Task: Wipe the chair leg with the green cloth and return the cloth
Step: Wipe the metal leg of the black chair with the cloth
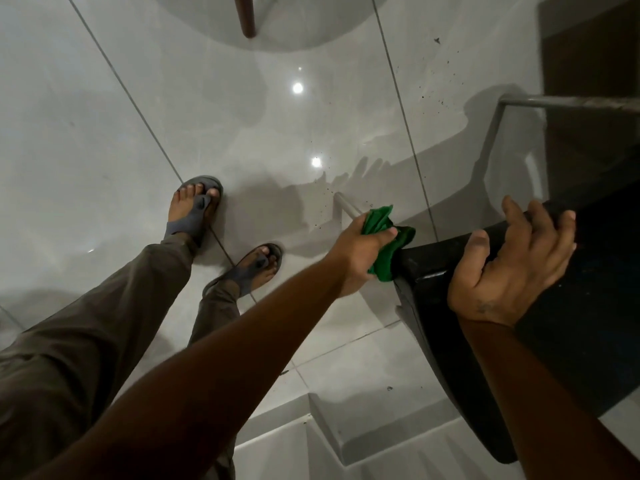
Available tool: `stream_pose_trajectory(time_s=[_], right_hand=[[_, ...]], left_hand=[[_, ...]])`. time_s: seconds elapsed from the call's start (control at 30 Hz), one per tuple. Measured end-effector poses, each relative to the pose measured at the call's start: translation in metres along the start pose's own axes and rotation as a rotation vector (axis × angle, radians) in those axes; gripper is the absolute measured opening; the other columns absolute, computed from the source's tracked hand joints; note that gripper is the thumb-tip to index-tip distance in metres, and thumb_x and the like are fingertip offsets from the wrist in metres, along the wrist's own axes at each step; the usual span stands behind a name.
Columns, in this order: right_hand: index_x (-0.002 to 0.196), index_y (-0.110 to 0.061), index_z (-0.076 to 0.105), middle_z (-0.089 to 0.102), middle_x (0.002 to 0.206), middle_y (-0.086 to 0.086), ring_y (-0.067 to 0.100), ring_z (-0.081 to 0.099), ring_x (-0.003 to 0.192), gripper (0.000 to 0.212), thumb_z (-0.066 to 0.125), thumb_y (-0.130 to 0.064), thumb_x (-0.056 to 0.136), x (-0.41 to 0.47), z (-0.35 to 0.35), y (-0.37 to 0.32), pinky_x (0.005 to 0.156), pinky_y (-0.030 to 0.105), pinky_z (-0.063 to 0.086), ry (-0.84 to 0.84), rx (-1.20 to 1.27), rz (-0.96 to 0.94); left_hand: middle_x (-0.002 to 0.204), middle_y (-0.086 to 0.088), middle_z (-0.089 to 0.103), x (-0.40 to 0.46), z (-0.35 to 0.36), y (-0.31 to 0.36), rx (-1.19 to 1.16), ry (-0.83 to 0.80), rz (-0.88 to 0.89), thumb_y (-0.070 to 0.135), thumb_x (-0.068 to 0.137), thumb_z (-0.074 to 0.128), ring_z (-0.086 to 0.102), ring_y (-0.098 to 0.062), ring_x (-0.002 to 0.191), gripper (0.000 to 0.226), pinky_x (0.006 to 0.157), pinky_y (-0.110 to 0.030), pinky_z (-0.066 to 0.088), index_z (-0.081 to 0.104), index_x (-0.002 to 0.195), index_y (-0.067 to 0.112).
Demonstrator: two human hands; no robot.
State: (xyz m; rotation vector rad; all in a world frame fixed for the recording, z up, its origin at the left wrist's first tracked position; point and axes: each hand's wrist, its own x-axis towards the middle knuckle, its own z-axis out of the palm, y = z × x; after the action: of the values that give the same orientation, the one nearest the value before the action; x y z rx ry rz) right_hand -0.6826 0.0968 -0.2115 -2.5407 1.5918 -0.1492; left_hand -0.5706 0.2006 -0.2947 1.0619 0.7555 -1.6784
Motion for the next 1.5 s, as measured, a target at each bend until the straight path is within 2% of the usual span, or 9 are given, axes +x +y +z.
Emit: stream_pose_trajectory(time_s=[0.1, 0.23, 0.4, 0.57, 0.73, 0.83, 0.97, 1.2, 1.5], right_hand=[[0.140, -0.013, 0.058, 0.047, 0.154, 0.015, 0.032, 0.020, 0.156, 0.055, 0.049, -0.034, 0.090, 0.001, 0.000, -0.001, 0.128, 0.050, 0.006, 0.001, 0.002, -0.005], [0.141, -0.014, 0.057, 0.045, 0.156, 0.013, 0.032, 0.019, 0.157, 0.056, 0.047, -0.037, 0.091, 0.001, -0.002, -0.001, 0.128, 0.052, 0.006, -0.024, -0.013, 0.004], [0.140, -0.014, 0.058, 0.045, 0.156, 0.013, 0.032, 0.019, 0.157, 0.055, 0.047, -0.037, 0.091, 0.000, -0.003, -0.002, 0.128, 0.053, 0.007, -0.029, -0.008, 0.007], [0.140, -0.014, 0.058, 0.046, 0.155, 0.015, 0.034, 0.019, 0.157, 0.055, 0.048, -0.035, 0.090, 0.000, -0.004, -0.004, 0.128, 0.054, 0.007, -0.038, -0.007, 0.012], [0.141, -0.014, 0.058, 0.046, 0.155, 0.014, 0.034, 0.019, 0.156, 0.056, 0.046, -0.037, 0.090, 0.002, -0.005, -0.005, 0.128, 0.054, 0.008, -0.043, -0.010, 0.005], [0.141, -0.016, 0.058, 0.046, 0.155, 0.013, 0.033, 0.020, 0.156, 0.057, 0.046, -0.038, 0.089, 0.002, -0.004, -0.004, 0.128, 0.055, 0.009, -0.036, 0.000, 0.006], [0.139, -0.016, 0.058, 0.048, 0.154, 0.013, 0.033, 0.021, 0.156, 0.055, 0.046, -0.037, 0.089, 0.002, -0.003, -0.004, 0.127, 0.056, 0.011, -0.023, -0.002, 0.005], [0.141, -0.014, 0.058, 0.048, 0.153, 0.013, 0.033, 0.020, 0.156, 0.056, 0.048, -0.036, 0.090, 0.001, -0.003, -0.004, 0.128, 0.055, 0.009, -0.035, 0.017, 0.012], [0.140, -0.016, 0.057, 0.049, 0.152, 0.015, 0.033, 0.020, 0.155, 0.056, 0.044, -0.040, 0.091, 0.001, -0.002, -0.002, 0.127, 0.055, 0.008, -0.022, 0.024, 0.005]], left_hand=[[0.118, -0.015, 0.063, 0.033, -0.007, 0.023, 0.124, 0.096, -0.033, 0.015, 0.095, 0.064, 0.067, -0.026, 0.095, 0.042, 0.067, -0.034, 0.062, 0.051, 0.135, 0.015], [0.105, -0.014, 0.065, 0.063, -0.013, 0.045, 0.426, 0.214, -0.116, 0.015, 0.091, 0.070, 0.069, -0.027, 0.092, 0.012, 0.088, -0.043, 0.062, 0.060, 0.096, 0.011], [0.114, -0.010, 0.065, 0.038, 0.007, 0.051, 0.770, 0.067, -0.024, 0.015, 0.092, 0.065, 0.067, -0.027, 0.102, 0.038, 0.094, -0.041, 0.058, 0.058, 0.128, 0.005], [0.111, -0.004, 0.069, -0.007, 0.000, 0.026, 0.592, -0.125, -0.013, 0.029, 0.093, 0.066, 0.068, -0.018, 0.097, 0.044, 0.066, -0.026, 0.055, 0.055, 0.135, 0.028], [0.109, -0.011, 0.068, 0.048, 0.001, 0.050, 0.633, 0.028, -0.097, 0.022, 0.093, 0.066, 0.068, -0.016, 0.077, 0.022, 0.060, -0.026, 0.061, 0.061, 0.113, 0.013], [0.115, -0.010, 0.066, 0.076, -0.006, 0.057, 0.721, 0.133, -0.165, 0.021, 0.097, 0.061, 0.060, -0.018, 0.090, 0.040, 0.092, -0.036, 0.058, 0.059, 0.135, 0.011], [0.112, -0.006, 0.065, 0.078, -0.002, 0.058, 0.832, 0.128, -0.149, 0.019, 0.097, 0.059, 0.062, -0.019, 0.100, 0.038, 0.099, -0.035, 0.053, 0.061, 0.133, 0.007], [0.109, -0.008, 0.066, 0.000, 0.006, 0.030, 0.786, -0.123, 0.036, 0.023, 0.094, 0.062, 0.067, -0.020, 0.094, 0.046, 0.067, -0.026, 0.056, 0.051, 0.139, 0.025], [0.080, -0.006, 0.069, 0.120, -0.017, 0.045, 0.682, 0.289, -0.043, 0.023, 0.089, 0.075, 0.066, -0.022, 0.061, 0.044, 0.076, -0.042, 0.063, 0.059, 0.128, 0.010]])
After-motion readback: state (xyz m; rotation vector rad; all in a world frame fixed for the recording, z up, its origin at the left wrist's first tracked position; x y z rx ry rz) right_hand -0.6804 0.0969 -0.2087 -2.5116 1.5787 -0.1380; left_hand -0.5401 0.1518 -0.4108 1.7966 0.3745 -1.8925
